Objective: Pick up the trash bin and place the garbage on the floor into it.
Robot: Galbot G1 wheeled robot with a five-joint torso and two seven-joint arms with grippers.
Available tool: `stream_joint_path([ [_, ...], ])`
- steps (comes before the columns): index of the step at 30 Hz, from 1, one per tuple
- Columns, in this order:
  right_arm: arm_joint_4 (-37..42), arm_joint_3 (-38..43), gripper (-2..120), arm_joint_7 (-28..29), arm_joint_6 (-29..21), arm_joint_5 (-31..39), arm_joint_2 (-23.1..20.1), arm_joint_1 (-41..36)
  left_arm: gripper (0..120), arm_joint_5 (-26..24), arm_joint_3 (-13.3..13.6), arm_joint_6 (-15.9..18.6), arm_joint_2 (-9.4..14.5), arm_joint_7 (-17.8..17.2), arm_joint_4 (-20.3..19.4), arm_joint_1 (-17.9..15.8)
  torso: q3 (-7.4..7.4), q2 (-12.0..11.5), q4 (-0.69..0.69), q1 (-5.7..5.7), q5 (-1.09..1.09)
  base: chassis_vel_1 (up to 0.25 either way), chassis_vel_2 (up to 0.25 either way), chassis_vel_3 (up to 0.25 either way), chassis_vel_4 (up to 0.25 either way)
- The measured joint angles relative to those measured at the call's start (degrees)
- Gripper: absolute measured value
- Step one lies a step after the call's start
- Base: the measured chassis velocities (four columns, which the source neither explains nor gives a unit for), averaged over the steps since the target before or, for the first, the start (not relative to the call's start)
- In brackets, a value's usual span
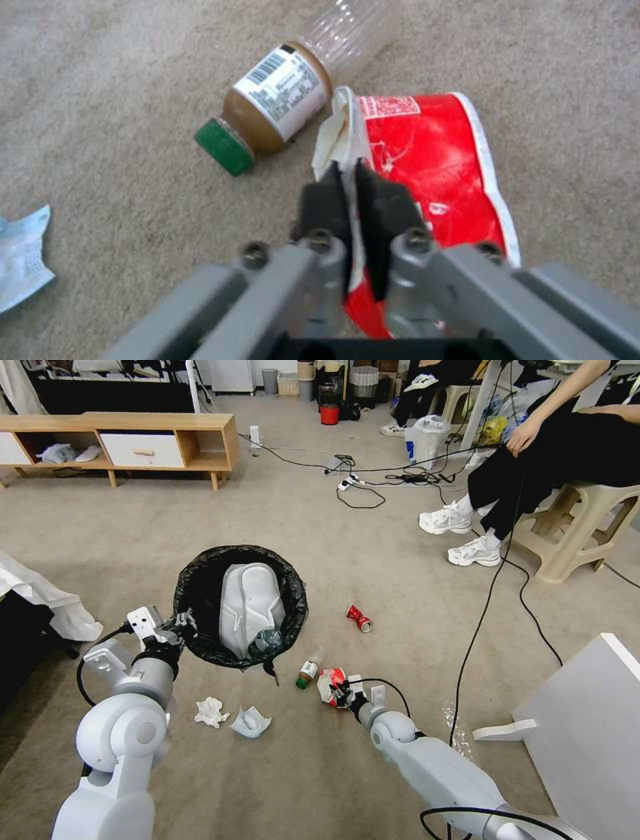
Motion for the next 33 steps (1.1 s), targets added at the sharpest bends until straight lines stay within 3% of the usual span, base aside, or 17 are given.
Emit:
stream_joint_path([
  [2, 0.21, 0.16, 0, -0.34, 0.44, 0.16, -0.11, -0.21, 5, 0.06, -0.02, -0.07, 0.0, 0.0, 0.0, 0.0, 0.0, 0.0, 0.0, 0.0, 0.0, 0.0, 0.0, 0.0, 0.0],
  [33, 1.28, 2.61, 1, -1.66, 2.27, -0.04, -1.45, -1.8, 5, 0.05, 0.4, -0.31, 0.12, -0.07, -0.25, 0.28, 0.0, 0.0, 0.0, 0.0, 0.0, 0.0, 0.0, 0.0, 0.0],
])
